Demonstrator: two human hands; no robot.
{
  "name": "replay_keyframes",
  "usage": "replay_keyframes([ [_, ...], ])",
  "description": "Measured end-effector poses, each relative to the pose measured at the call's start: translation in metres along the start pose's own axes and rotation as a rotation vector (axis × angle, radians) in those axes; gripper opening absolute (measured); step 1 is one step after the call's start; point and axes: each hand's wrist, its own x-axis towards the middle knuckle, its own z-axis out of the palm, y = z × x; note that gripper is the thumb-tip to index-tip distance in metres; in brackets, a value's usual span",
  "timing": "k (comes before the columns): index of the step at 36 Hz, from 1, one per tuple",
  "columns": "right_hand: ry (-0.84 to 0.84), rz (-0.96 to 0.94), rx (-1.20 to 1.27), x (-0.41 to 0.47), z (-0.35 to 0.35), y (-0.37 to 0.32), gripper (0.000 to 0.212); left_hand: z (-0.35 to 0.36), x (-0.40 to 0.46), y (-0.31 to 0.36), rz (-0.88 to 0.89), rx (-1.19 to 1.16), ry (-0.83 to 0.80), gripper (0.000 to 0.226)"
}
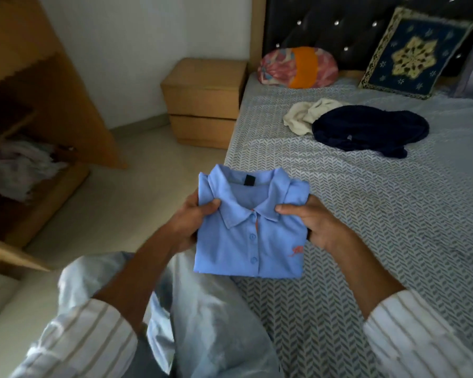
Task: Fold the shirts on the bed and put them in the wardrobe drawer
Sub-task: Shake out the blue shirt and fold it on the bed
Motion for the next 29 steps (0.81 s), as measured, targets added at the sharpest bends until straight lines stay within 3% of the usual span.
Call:
replay_keyframes([
  [6,-0.126,-0.114,-0.040,0.003,0.101,-0.029,0.044,-0.068,-0.075,0.039,0.122,-0.057,0.226,0.036],
  [17,-0.405,-0.196,-0.115,-0.005,0.288,-0.055,0.038,-0.183,-0.205,0.079,0.292,-0.126,0.484,0.036],
  [29,-0.521,-0.121,-0.196,0.078,0.405,-0.042,0.038,-0.300,-0.191,0.067,0.294,-0.190,0.655,0.039],
])
